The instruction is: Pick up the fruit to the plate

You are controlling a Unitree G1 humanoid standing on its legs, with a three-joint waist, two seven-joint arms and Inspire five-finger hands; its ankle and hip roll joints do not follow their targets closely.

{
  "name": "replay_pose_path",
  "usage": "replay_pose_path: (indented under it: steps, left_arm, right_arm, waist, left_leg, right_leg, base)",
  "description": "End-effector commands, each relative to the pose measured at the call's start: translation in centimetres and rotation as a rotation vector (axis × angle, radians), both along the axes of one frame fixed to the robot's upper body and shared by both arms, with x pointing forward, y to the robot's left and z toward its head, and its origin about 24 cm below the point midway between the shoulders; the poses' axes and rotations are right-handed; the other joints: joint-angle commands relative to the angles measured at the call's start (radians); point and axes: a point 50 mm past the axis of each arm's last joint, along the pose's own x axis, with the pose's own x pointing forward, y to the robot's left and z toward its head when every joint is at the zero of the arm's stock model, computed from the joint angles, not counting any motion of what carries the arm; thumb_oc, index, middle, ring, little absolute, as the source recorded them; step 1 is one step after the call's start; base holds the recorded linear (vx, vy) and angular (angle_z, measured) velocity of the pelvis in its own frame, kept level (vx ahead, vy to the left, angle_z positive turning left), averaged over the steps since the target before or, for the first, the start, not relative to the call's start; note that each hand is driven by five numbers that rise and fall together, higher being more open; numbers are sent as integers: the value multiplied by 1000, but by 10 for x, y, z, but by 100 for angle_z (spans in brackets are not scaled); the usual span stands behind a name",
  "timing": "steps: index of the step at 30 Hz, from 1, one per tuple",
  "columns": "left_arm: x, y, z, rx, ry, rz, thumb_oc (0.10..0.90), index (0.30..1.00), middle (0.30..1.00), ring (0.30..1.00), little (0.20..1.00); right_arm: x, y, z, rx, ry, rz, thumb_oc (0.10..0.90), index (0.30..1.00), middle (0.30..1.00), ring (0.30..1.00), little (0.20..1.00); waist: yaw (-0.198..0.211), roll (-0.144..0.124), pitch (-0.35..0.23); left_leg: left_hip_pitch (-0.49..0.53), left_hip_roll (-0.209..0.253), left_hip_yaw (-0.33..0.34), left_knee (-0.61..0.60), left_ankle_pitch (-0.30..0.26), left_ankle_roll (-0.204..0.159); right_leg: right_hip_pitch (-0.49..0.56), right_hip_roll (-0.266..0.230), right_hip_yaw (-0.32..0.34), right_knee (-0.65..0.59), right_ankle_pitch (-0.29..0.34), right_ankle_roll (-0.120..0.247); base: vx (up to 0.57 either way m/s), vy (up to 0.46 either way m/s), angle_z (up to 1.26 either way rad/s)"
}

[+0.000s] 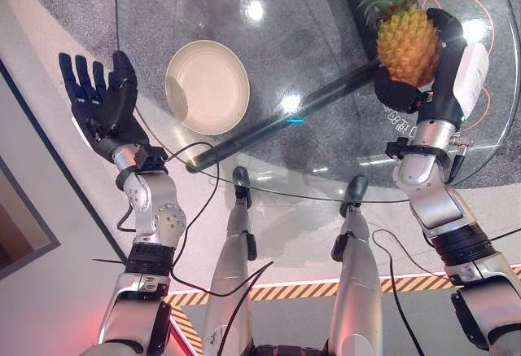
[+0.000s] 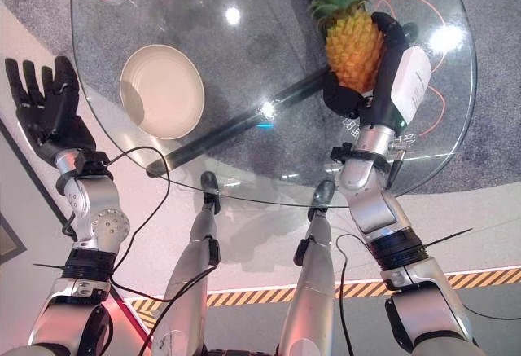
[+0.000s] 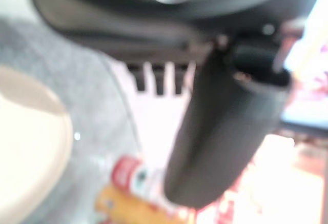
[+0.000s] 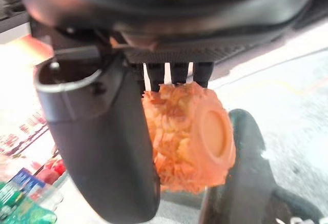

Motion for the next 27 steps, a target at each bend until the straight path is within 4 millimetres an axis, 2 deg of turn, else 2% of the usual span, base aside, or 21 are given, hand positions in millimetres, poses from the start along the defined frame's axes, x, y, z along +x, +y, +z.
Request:
replay_pose_path:
  steps: [1, 15, 23, 27]
  left_arm:
    - [-15, 1, 51, 153, -262, -21, 800, 900, 900, 900, 900]
    - [-8, -34, 76, 175, -334, -233, 800, 900, 900, 900, 900]
    - [-2, -55, 84, 178, -322, -335, 800, 900, 900, 900, 900]
    - [1, -62, 87, 193, -297, -333, 800, 900, 900, 900, 900]
  right_arm:
    - [-32, 13, 73, -88, -424, 82, 100, 300, 300, 300, 200]
    - [-39, 33, 91, -145, -491, 200, 100, 300, 300, 300, 200]
    - [-45, 56, 100, -201, -485, 321, 100, 300, 300, 300, 200]
    - [-46, 67, 103, -220, -474, 374, 100, 300, 300, 300, 200]
  waist:
    - [16, -32, -17]
    - [-5, -37, -17]
    - [-12, -40, -17]
    - [-15, -40, -17]
  left_leg:
    - [33, 6, -29, 50, -85, -9]
    - [34, 4, -18, 41, -73, -9]
    - [39, 3, -10, 33, -68, -10]
    - [39, 3, -6, 31, -65, -11]
  right_leg:
    - [15, -12, -75, 20, 51, 16]
    - [20, -8, -68, 1, 68, 21]
    - [24, -4, -64, -9, 72, 22]
    - [25, -5, -64, -13, 73, 22]
  base:
    - [0, 0, 0]
    - [-6, 13, 0]
    - [0, 0, 0]
    - [0, 0, 0]
